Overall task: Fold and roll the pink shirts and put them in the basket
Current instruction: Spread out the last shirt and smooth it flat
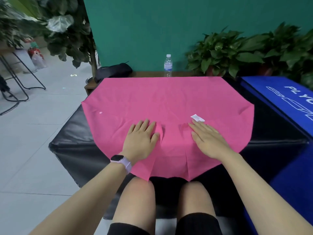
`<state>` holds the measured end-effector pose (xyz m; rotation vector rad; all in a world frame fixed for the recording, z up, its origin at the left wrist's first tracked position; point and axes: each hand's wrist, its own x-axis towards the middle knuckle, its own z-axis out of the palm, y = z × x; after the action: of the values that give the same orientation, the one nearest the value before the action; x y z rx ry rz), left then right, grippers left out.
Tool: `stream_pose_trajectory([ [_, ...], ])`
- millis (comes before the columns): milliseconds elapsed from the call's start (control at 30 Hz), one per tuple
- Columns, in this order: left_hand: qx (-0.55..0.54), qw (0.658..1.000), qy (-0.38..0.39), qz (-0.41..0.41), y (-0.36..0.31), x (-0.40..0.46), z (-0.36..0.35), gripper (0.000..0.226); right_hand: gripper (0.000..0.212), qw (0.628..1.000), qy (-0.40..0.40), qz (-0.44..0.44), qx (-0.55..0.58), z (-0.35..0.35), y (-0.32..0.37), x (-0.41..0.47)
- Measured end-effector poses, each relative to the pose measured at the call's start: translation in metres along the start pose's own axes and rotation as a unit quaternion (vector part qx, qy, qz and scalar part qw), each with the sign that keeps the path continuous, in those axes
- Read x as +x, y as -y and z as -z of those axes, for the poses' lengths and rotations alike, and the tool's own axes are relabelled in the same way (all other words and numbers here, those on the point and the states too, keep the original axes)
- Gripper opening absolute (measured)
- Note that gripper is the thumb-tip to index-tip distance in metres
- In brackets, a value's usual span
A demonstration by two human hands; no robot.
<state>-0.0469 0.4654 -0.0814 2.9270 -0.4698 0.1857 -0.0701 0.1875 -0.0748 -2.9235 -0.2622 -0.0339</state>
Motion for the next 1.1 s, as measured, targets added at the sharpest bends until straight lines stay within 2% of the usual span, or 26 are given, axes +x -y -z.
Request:
stream_pose_trajectory([
  [200,0.013,1.000,0.018,-0.010,-0.004,0.014,0.014,0.054,0.059,1.000,-0.011,0.003,-0.002,0.019,0.008,0.016],
  [267,0.077,0.995,-0.005,-0.056,0.000,0.030,0.028,0.050,0.064,1.000,0.000,0.013,-0.015,0.033,0.009,0.031],
  [333,0.103,0.989,0.009,-0.104,0.003,0.046,0.044,0.049,0.058,0.999,0.005,0.035,-0.017,0.040,0.013,0.042],
  [467,0.002,0.990,0.083,-0.117,0.011,0.072,0.057,0.018,0.028,0.989,-0.104,0.099,-0.018,0.018,0.023,0.041],
  [567,-0.100,0.983,0.114,-0.105,0.018,0.087,0.055,0.019,0.011,0.981,-0.168,0.099,0.016,0.006,0.018,0.042],
  [633,-0.137,0.983,0.084,-0.087,0.021,0.101,0.057,0.020,0.003,0.982,-0.159,0.079,0.063,0.008,0.015,0.045],
  [733,-0.161,0.986,-0.023,-0.026,0.028,0.133,0.059,0.015,0.008,0.982,-0.145,0.073,0.095,0.007,0.013,0.050],
  [800,-0.089,0.991,-0.099,-0.001,0.033,0.157,0.059,0.023,0.008,0.983,-0.152,0.085,0.064,0.006,0.013,0.051],
  [867,-0.016,0.991,-0.136,-0.009,0.035,0.178,0.057,0.028,0.005,0.982,-0.159,0.092,0.042,0.003,0.012,0.051],
  [1033,-0.004,0.995,-0.089,-0.041,0.034,0.211,0.033,0.022,0.006,0.985,-0.141,0.088,0.049,0.003,0.010,0.058],
  [1100,-0.007,0.997,-0.063,-0.045,0.030,0.212,0.012,0.028,0.008,0.986,-0.127,0.098,0.046,0.003,0.009,0.059],
])
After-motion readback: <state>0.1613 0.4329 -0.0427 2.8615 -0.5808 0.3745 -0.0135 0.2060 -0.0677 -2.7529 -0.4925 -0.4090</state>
